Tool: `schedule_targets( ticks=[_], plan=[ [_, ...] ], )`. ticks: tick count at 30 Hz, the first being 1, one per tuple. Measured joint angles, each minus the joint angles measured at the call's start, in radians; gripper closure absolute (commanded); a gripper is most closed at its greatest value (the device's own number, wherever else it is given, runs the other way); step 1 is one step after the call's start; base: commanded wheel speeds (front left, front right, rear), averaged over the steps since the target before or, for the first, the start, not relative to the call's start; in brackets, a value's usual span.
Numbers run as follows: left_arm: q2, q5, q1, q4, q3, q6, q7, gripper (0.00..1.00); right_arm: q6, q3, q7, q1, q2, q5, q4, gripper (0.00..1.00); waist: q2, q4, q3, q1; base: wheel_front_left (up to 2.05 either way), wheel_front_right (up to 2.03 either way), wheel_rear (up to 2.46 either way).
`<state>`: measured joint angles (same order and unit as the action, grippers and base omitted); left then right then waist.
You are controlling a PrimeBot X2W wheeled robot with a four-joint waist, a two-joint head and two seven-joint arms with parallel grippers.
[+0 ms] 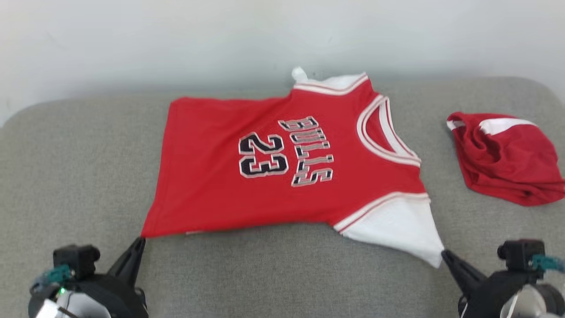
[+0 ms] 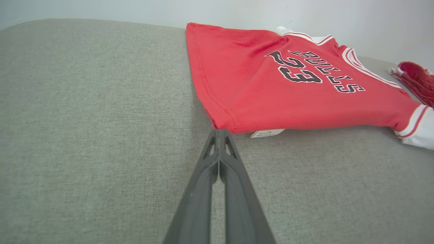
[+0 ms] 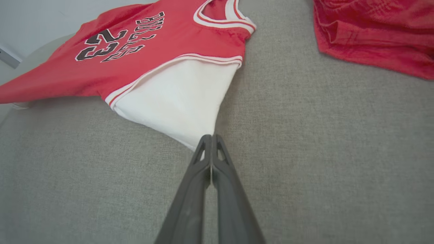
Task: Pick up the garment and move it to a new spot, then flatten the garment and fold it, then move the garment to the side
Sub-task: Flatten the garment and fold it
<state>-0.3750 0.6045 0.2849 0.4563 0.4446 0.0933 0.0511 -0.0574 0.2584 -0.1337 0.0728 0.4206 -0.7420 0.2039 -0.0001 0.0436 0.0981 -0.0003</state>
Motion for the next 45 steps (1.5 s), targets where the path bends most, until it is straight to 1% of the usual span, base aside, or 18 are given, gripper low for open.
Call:
schedule_targets(
  ticks=[3, 4, 5, 7, 11, 13, 16, 19, 22, 26, 31, 34, 37, 40, 45],
  plan=[
    [-0.002, -0.010, -0.049, -0.025, 0.005, -0.026, 0.003, 1.00, 0.016, 0.006, -0.017, -0.055, -0.001, -0.006, -0.019, 1.00, 0.0000, -0.001, -0.029, 0.0000, 0.00, 0.00, 0.00],
    [-0.002, -0.017, -0.087, -0.039, 0.013, -0.043, 0.004, 1.00, 0.028, 0.006, -0.024, -0.082, 0.000, -0.008, -0.035, 1.00, 0.0000, -0.001, -0.047, 0.0000, 0.00, 0.00, 0.00],
    [-0.001, -0.017, -0.104, -0.049, 0.014, -0.051, 0.004, 1.00, 0.035, 0.005, -0.025, -0.096, 0.002, -0.009, -0.044, 1.00, -0.0001, -0.002, -0.054, 0.0000, 0.00, 0.00, 0.00],
    [0.000, -0.017, -0.122, -0.065, 0.017, -0.061, 0.004, 1.00, 0.052, -0.001, -0.029, -0.126, 0.002, -0.015, -0.059, 1.00, 0.0000, -0.002, -0.067, 0.0001, 0.00, 0.00, 0.00],
    [-0.004, -0.016, -0.154, -0.100, 0.015, -0.077, 0.003, 1.00, 0.075, -0.003, -0.047, -0.186, 0.008, -0.023, -0.094, 1.00, 0.0000, 0.001, -0.082, 0.0001, 0.00, 0.00, 0.00],
    [-0.008, -0.015, -0.181, -0.118, 0.010, -0.093, 0.003, 1.00, 0.089, -0.011, -0.061, -0.227, 0.012, -0.043, -0.117, 1.00, 0.0000, 0.003, -0.083, 0.0001, 0.00, 0.00, 0.00],
    [-0.014, -0.011, -0.192, -0.139, -0.001, -0.094, 0.002, 1.00, 0.109, -0.024, -0.075, -0.258, 0.016, -0.057, -0.145, 1.00, 0.0000, 0.003, -0.083, 0.0003, 0.00, 0.00, 0.00],
    [-0.017, -0.004, -0.204, -0.146, -0.001, -0.095, -0.007, 1.00, 0.112, -0.023, -0.103, -0.272, 0.018, -0.073, -0.152, 1.00, 0.0001, 0.003, -0.082, 0.0002, 0.00, 0.00, 0.00],
    [-0.012, -0.004, -0.208, -0.144, 0.014, -0.103, -0.018, 1.00, 0.120, -0.020, -0.115, -0.268, 0.015, -0.075, -0.148, 1.00, 0.0001, 0.003, -0.082, 0.0003, 0.00, 0.00, 0.00],
    [-0.010, -0.007, -0.218, -0.133, 0.031, -0.102, -0.041, 1.00, 0.128, -0.019, -0.123, -0.267, 0.018, -0.071, -0.142, 1.00, 0.0001, 0.005, -0.080, 0.0003, 0.00, 0.00, 0.00],
    [-0.004, -0.009, -0.216, -0.126, 0.045, -0.102, -0.052, 1.00, 0.129, -0.012, -0.142, -0.244, 0.021, -0.064, -0.140, 1.00, 0.0001, 0.010, -0.071, 0.0003, 0.00, 0.00, 0.00],
    [-0.004, -0.025, -0.205, -0.105, 0.057, -0.103, -0.066, 1.00, 0.129, 0.015, -0.158, -0.238, 0.024, -0.045, -0.125, 1.00, 0.0002, 0.014, -0.064, 0.0003, 0.00, 0.00, 0.00],
    [-0.003, -0.023, -0.190, -0.076, 0.059, -0.102, -0.082, 1.00, 0.137, 0.030, -0.175, -0.218, 0.027, -0.025, -0.109, 1.00, 0.0001, 0.017, -0.061, 0.0003, 0.00, 0.00, 0.00],
    [0.012, -0.016, -0.190, -0.049, 0.073, -0.093, -0.096, 1.00, 0.138, 0.048, -0.198, -0.209, 0.032, -0.010, -0.089, 1.00, 0.0002, 0.020, -0.057, 0.0003, 0.00, 0.00, 0.00],
    [0.017, -0.013, -0.191, -0.023, 0.084, -0.092, -0.119, 1.00, 0.145, 0.050, -0.225, -0.211, 0.043, -0.011, -0.074, 1.00, 0.0001, 0.023, -0.057, 0.0003, 0.00, 0.00, 0.00]
  ],
)
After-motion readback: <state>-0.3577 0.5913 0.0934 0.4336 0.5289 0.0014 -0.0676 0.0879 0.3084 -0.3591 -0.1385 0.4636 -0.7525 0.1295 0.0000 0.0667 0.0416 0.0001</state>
